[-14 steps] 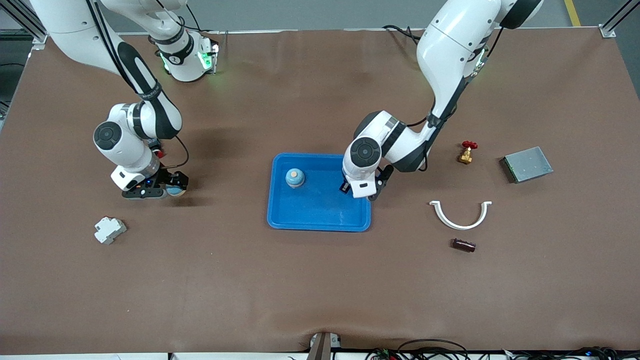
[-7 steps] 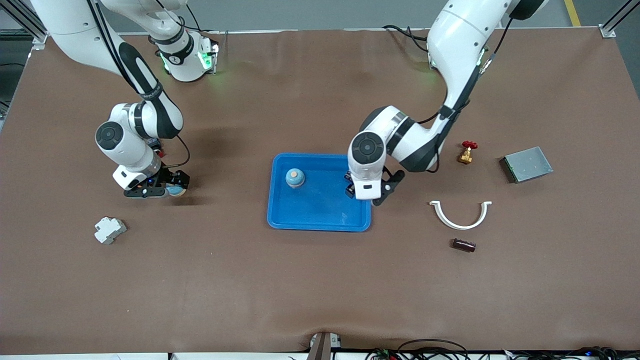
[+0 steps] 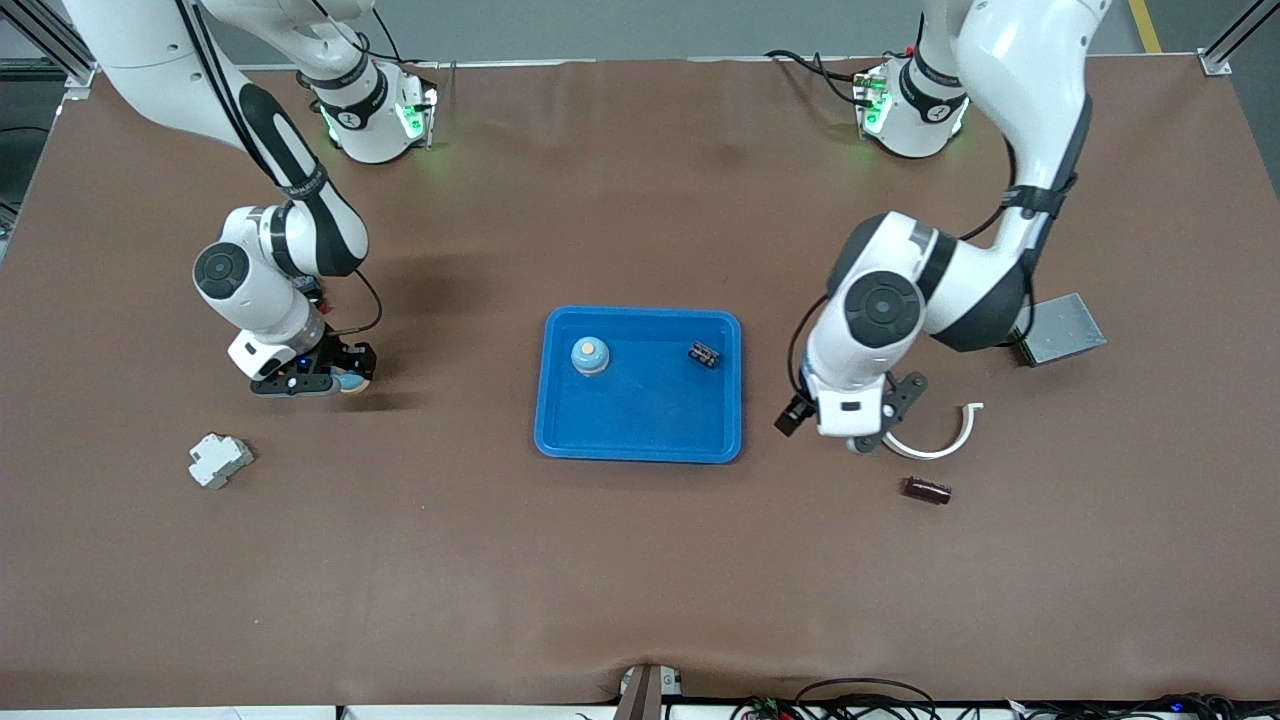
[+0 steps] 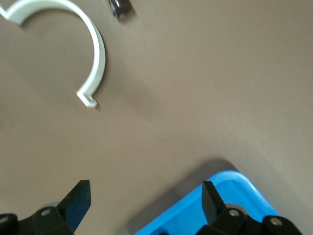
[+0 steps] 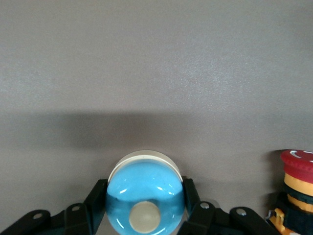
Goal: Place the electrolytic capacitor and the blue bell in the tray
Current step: 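Lower the capacitor into the tray and open the left gripper, then grasp the second bell with the right gripper while the left gripper reaches the capacitor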
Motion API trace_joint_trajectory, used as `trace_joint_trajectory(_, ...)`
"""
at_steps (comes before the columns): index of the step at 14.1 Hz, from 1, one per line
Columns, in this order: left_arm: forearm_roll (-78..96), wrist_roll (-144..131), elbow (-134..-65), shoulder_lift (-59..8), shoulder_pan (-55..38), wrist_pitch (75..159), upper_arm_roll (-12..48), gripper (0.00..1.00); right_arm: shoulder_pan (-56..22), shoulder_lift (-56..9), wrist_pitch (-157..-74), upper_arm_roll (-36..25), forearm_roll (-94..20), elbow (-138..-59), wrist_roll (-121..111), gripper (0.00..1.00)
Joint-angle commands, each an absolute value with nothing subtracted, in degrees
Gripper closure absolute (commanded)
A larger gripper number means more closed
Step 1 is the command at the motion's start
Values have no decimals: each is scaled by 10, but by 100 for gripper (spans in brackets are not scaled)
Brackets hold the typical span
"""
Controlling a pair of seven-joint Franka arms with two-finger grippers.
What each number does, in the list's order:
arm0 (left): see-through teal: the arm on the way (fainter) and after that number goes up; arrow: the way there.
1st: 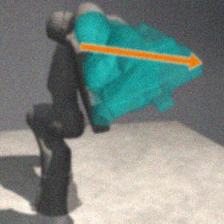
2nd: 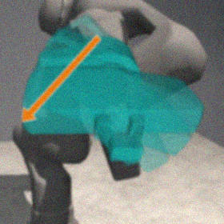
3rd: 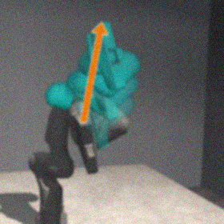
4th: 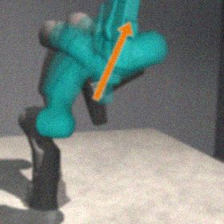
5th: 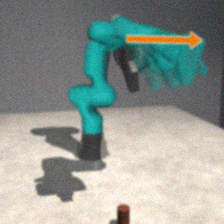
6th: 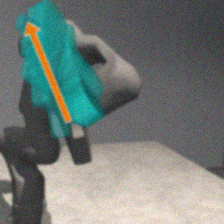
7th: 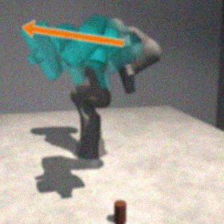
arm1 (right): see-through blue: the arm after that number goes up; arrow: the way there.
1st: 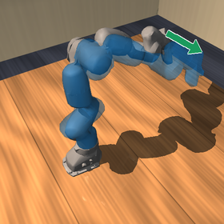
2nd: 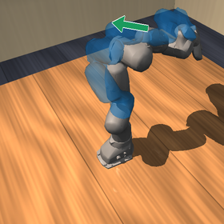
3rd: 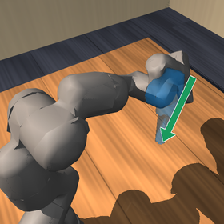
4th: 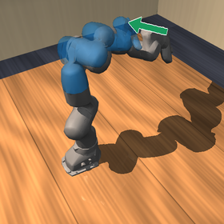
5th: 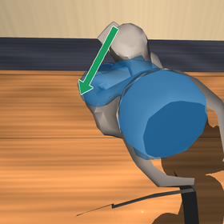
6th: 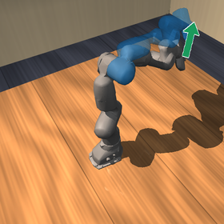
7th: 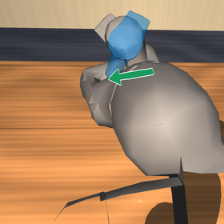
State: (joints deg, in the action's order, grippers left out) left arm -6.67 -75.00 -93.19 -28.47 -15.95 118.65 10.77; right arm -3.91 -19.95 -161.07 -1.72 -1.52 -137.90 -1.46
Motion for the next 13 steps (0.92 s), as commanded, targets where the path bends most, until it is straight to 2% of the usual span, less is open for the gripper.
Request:
trace_joint_trajectory(1,-78,-737,-933,-281,-131,1179,113,0,-35,-196,-1616,-11,-20,-1386,-7,100)
trace_joint_trajectory(6,-81,-740,-905,-283,-85,1185,108,0,-107,-194,-1601,-9,-21,-1352,134,100)
trace_joint_trajectory(11,-75,-757,-885,-301,-39,1188,108,0,-216,-196,-1436,-10,-21,-1225,331,100)
trace_joint_trajectory(13,-79,-767,-865,-322,-24,1188,107,0,-247,-210,-1408,-10,-21,-1180,393,100)
